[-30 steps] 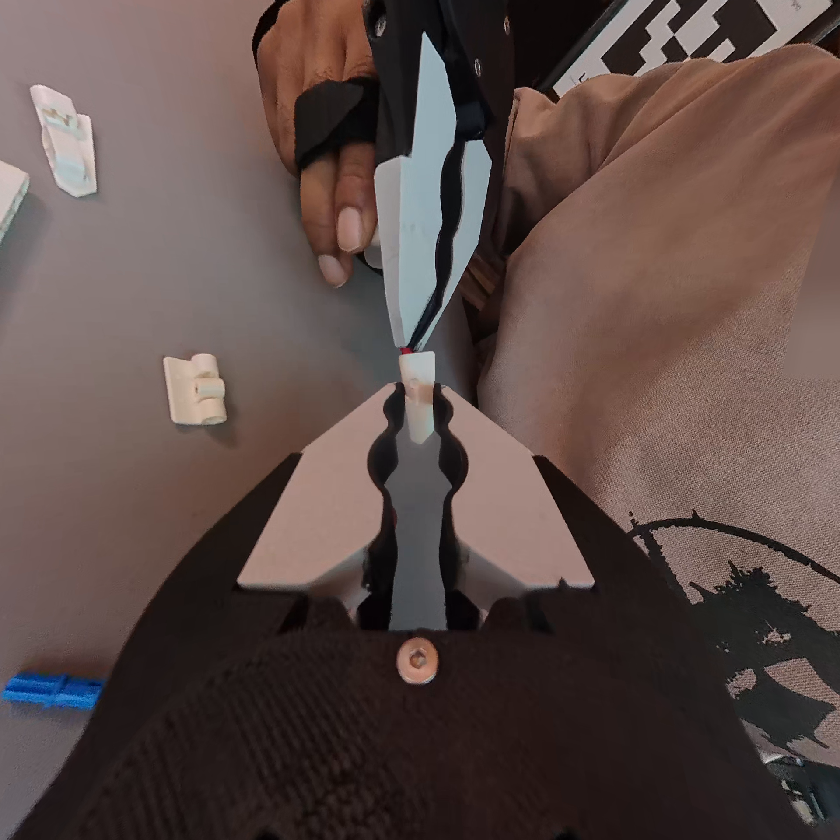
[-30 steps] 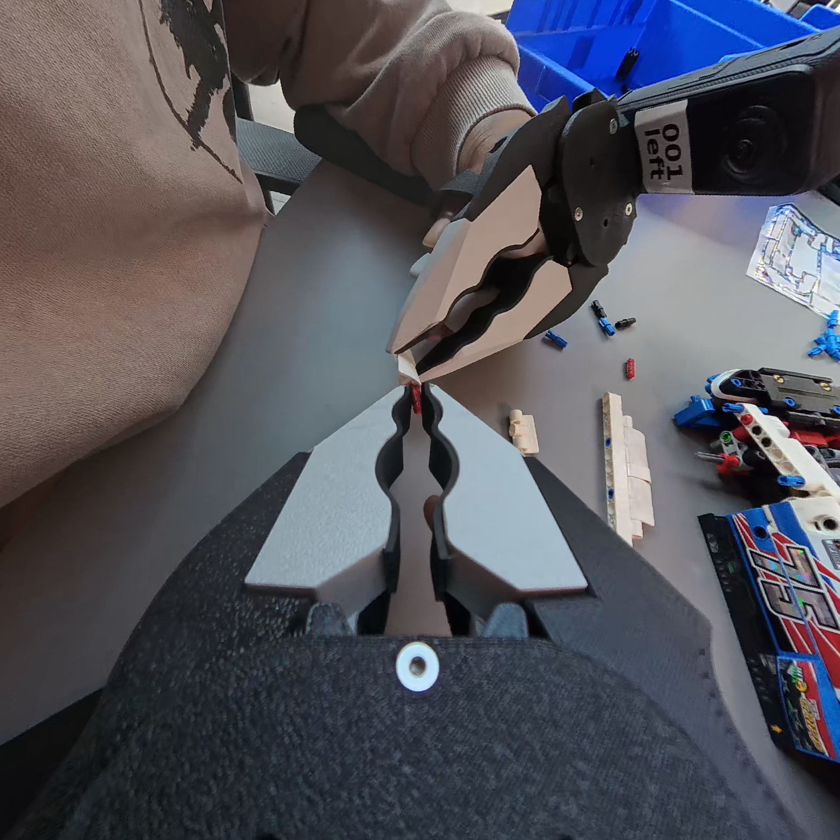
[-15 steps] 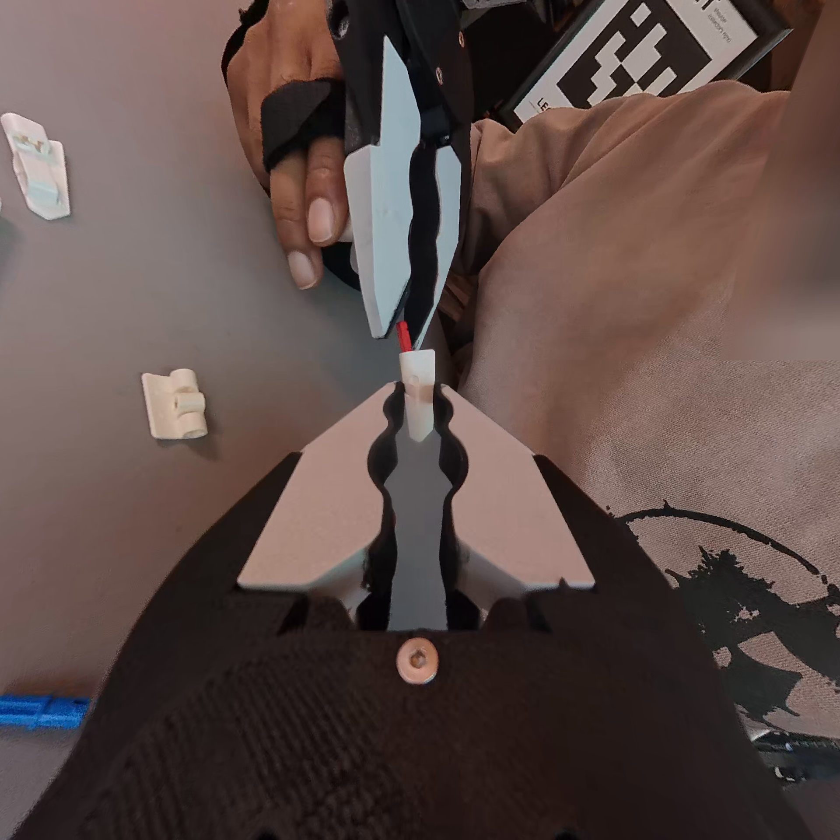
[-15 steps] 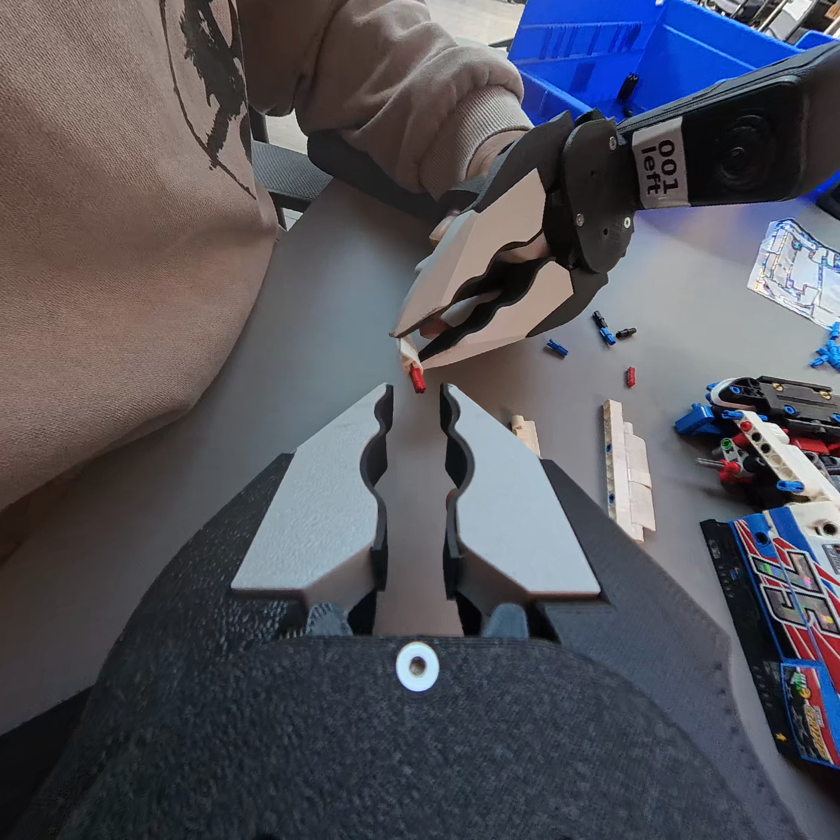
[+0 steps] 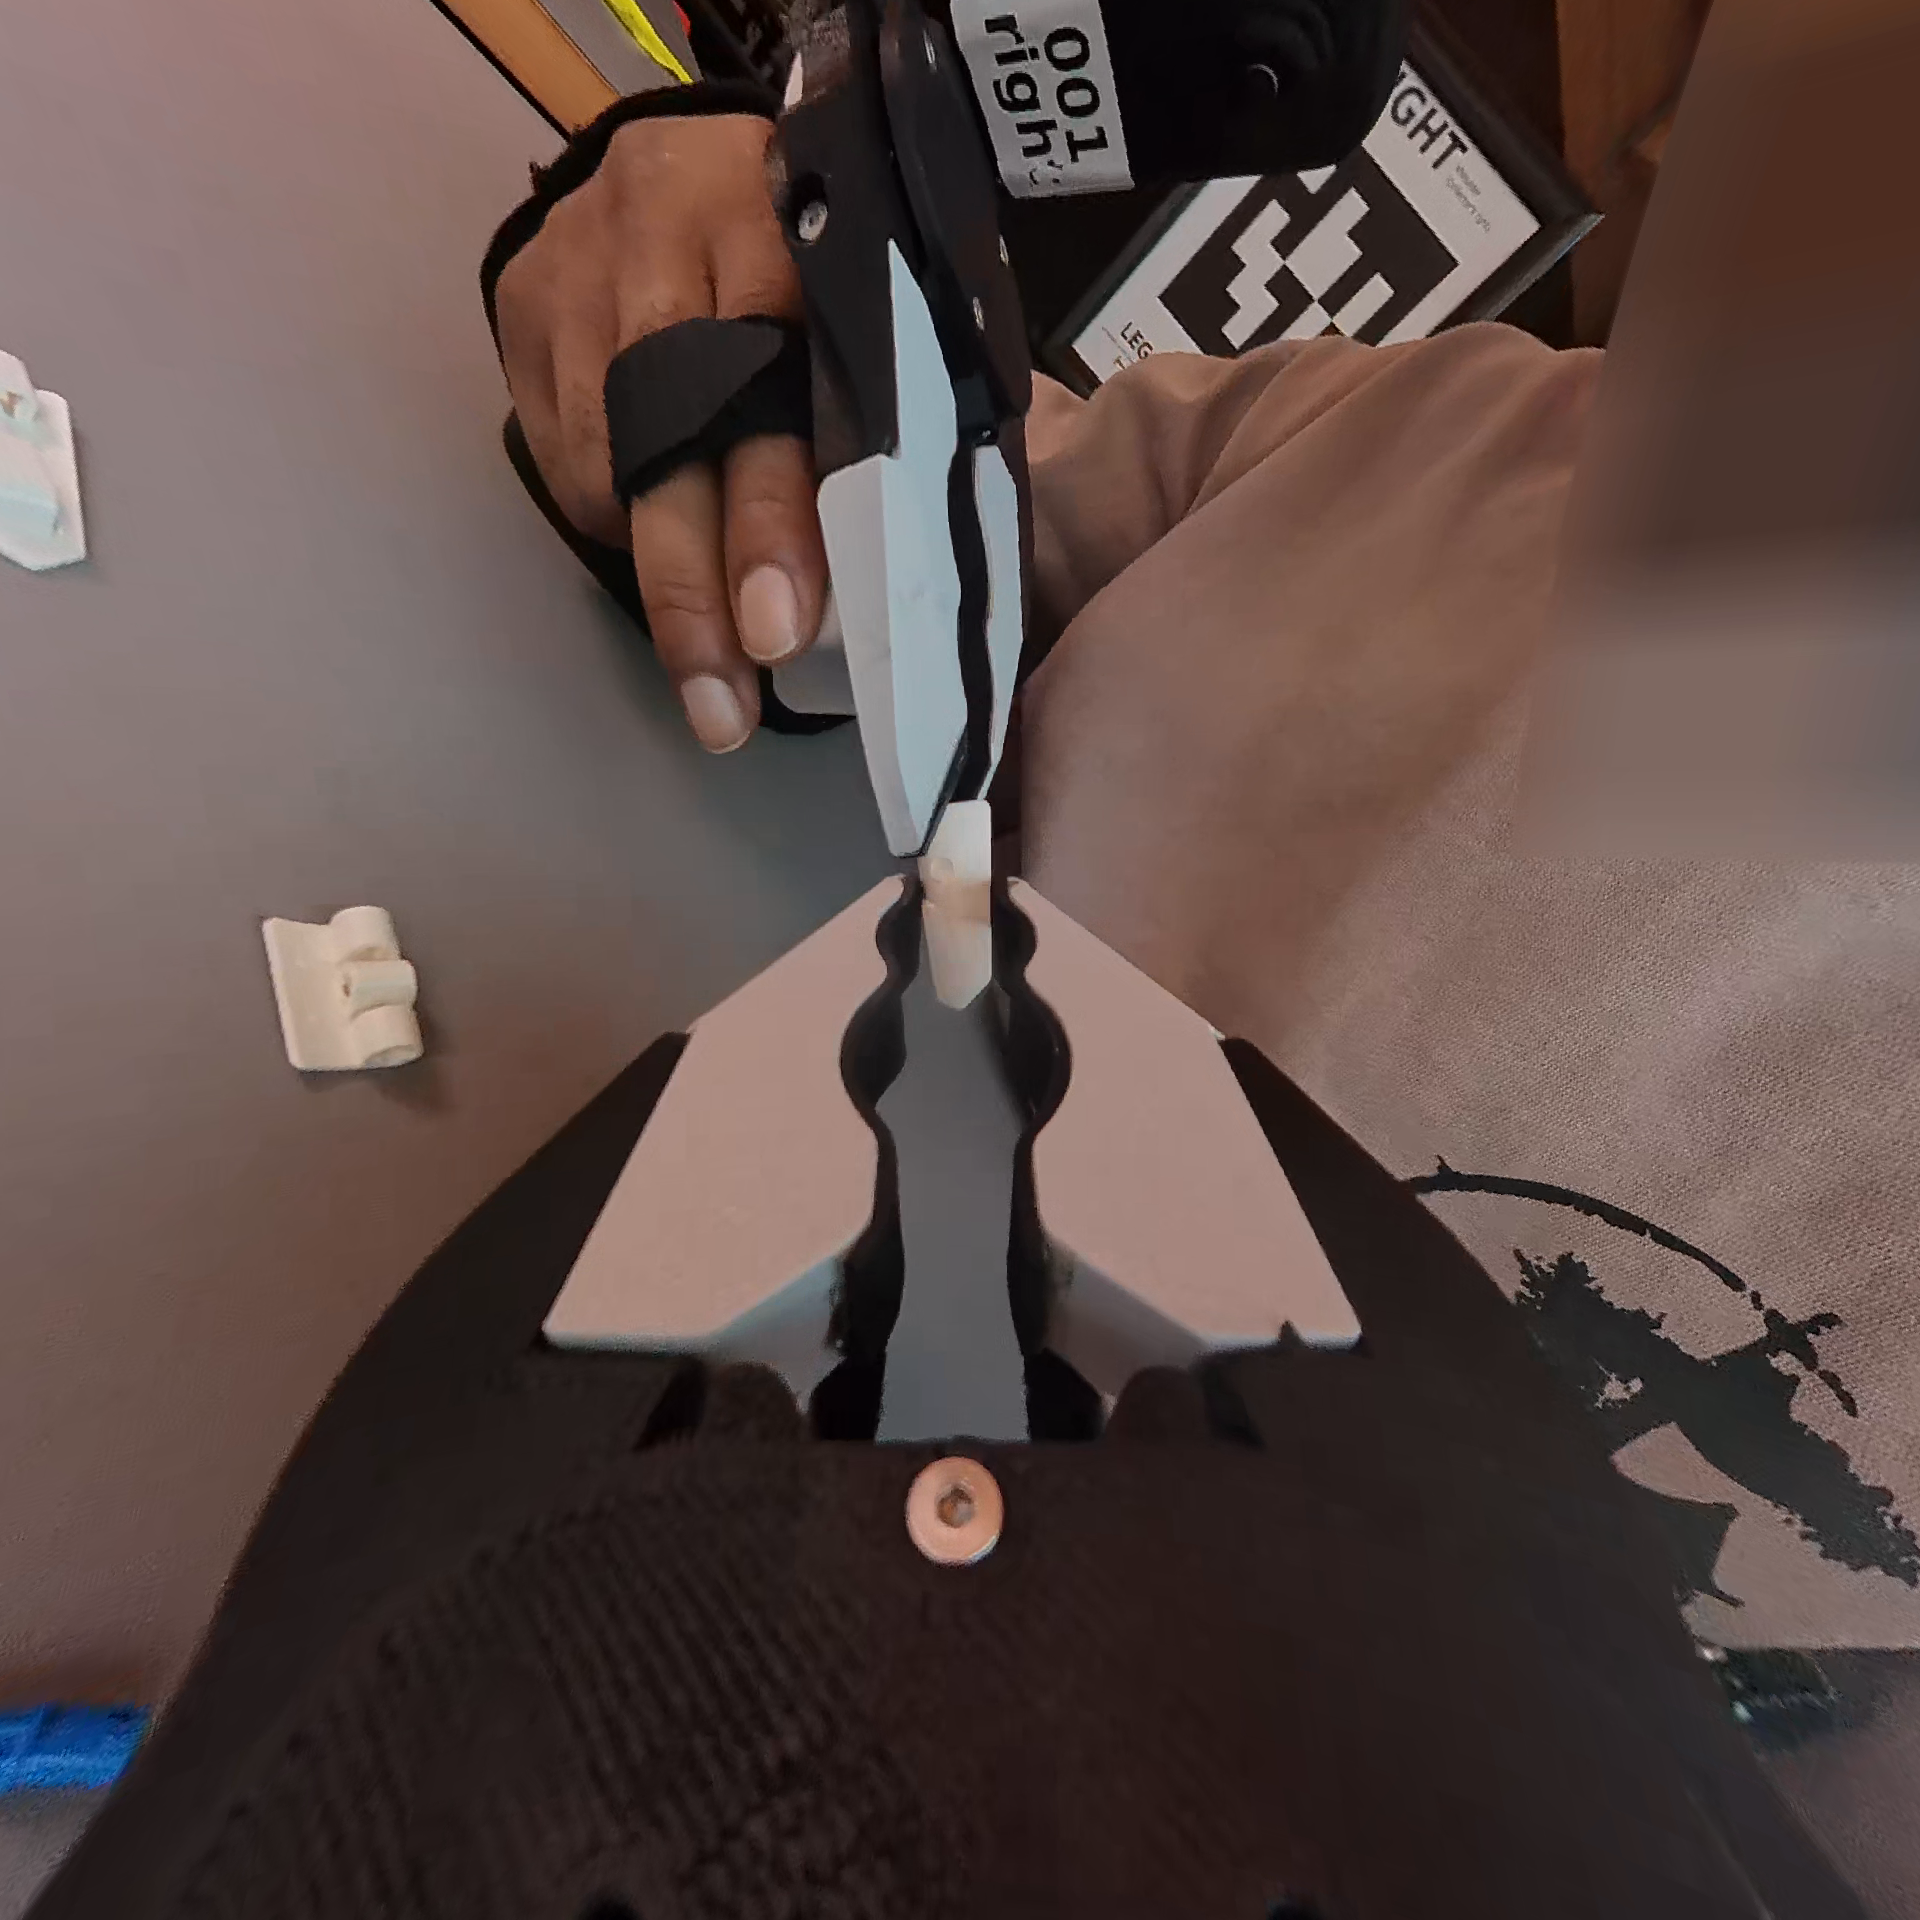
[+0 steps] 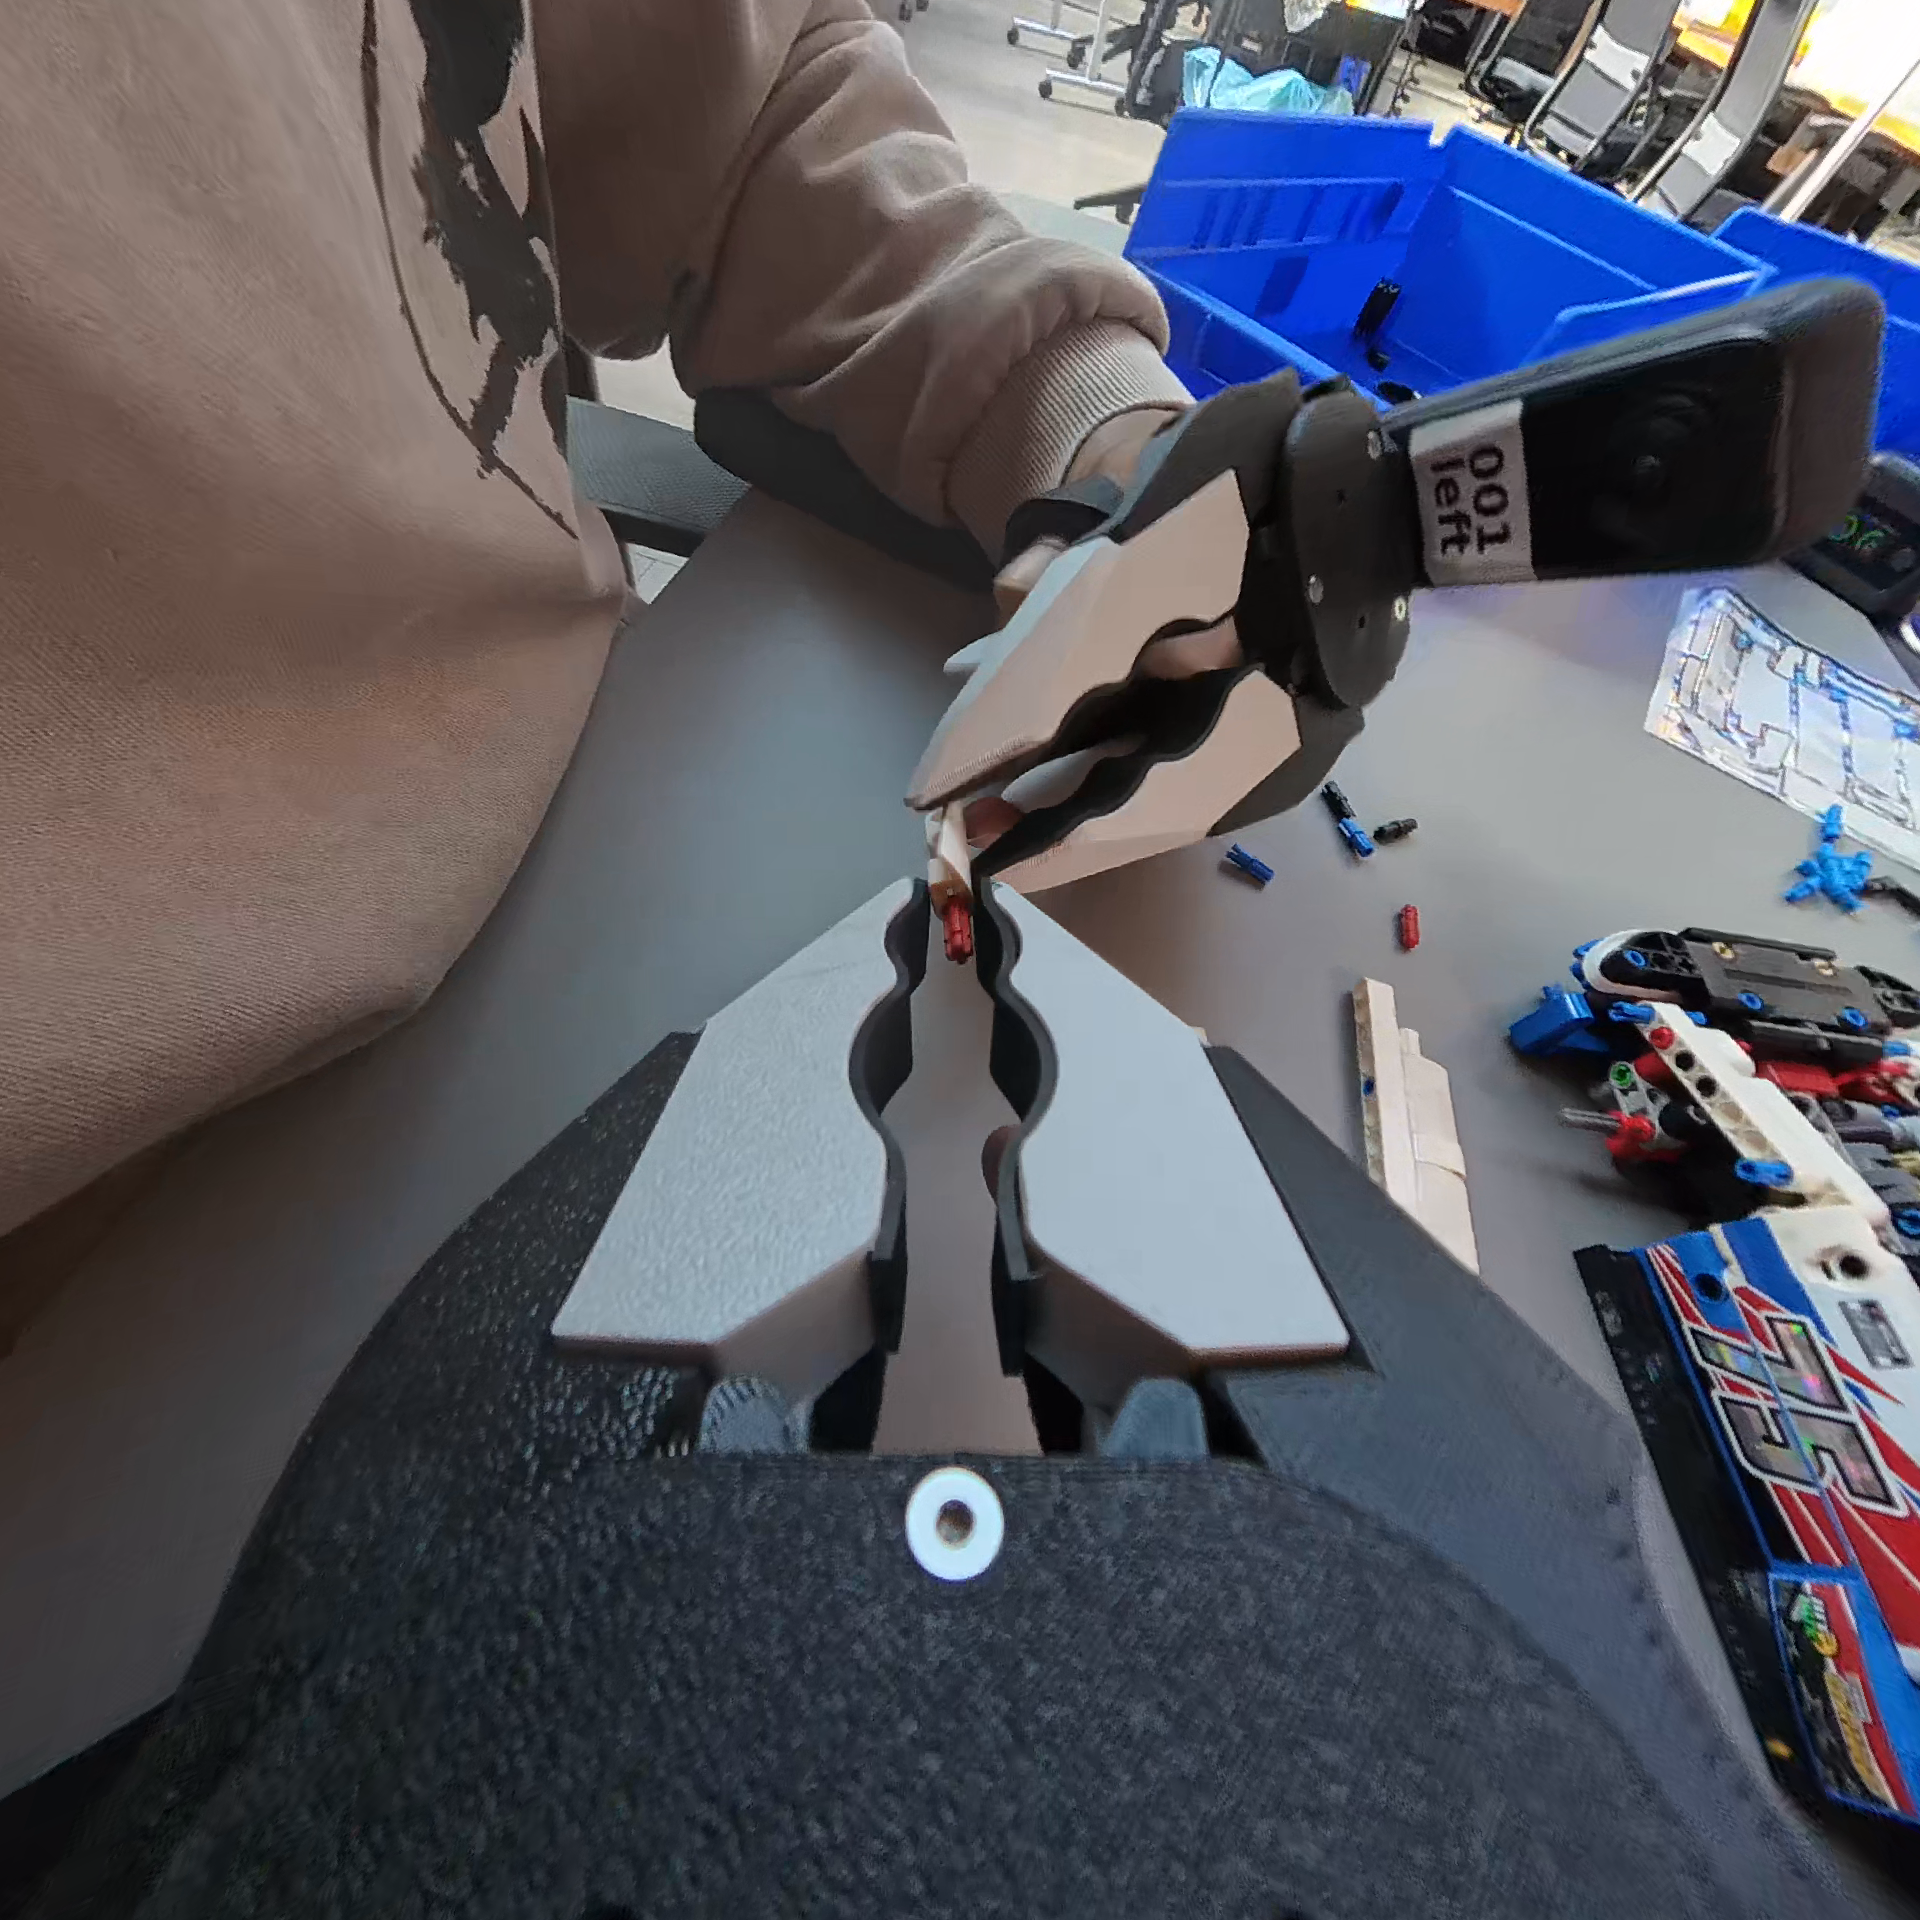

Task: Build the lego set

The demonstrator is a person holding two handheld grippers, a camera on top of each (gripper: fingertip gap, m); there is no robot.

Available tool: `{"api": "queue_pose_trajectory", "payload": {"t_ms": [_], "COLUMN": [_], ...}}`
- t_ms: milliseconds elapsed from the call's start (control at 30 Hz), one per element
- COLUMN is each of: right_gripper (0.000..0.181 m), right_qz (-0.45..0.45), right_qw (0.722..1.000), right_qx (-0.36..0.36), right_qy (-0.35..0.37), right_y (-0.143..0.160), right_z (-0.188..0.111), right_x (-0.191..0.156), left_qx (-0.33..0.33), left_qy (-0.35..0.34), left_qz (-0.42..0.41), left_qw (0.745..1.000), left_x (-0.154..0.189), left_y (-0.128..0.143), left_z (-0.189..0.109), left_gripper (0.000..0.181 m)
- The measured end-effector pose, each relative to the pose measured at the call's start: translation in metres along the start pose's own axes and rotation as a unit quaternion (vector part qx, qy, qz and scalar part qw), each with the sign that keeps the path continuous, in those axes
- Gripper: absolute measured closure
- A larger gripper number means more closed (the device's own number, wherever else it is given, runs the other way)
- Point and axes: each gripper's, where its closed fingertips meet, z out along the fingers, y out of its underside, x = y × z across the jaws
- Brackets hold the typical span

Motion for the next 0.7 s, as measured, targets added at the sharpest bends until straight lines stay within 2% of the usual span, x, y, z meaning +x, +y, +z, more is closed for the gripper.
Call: {"api": "queue_pose_trajectory", "payload": {"t_ms": [33, 100, 167, 300, 367, 433, 567, 700], "right_gripper": [0.175, 0.175, 0.176, 0.176, 0.176, 0.176, 0.171, 0.175], "right_qz": [0.015, 0.047, 0.084, 0.141, 0.158, 0.158, 0.127, 0.128], "right_qw": [1.000, 0.999, 0.996, 0.990, 0.987, 0.987, 0.991, 0.991], "right_qx": [-0.004, -0.014, -0.019, -0.009, -0.004, 0.008, 0.022, 0.033], "right_qy": [0.006, 0.009, 0.016, 0.012, 0.012, 0.011, 0.030, 0.027], "right_y": [0.003, 0.009, 0.012, 0.011, 0.010, 0.008, 0.005, 0.004], "right_z": [-0.001, -0.002, -0.002, -0.003, -0.004, -0.005, -0.012, -0.018], "right_x": [0.004, 0.010, 0.017, 0.023, 0.025, 0.026, 0.031, 0.033], "left_qx": [0.008, 0.003, -0.007, -0.029, -0.032, -0.030, -0.008, 0.001], "left_qy": [-0.011, -0.063, -0.126, -0.231, -0.257, -0.257, -0.225, -0.209], "left_qz": [0.012, 0.058, 0.115, 0.197, 0.224, 0.224, 0.182, 0.147], "left_qw": [1.000, 0.996, 0.985, 0.952, 0.939, 0.940, 0.957, 0.967], "left_x": [-0.001, -0.007, -0.015, -0.030, -0.033, -0.032, -0.028, -0.029], "left_y": [-0.002, -0.002, -0.004, -0.008, -0.010, -0.011, -0.011, -0.010], "left_z": [-0.001, -0.003, -0.003, -0.006, -0.008, -0.008, -0.009, -0.012], "left_gripper": [0.165, 0.155, 0.155, 0.171, 0.174, 0.175, 0.175, 0.175]}}
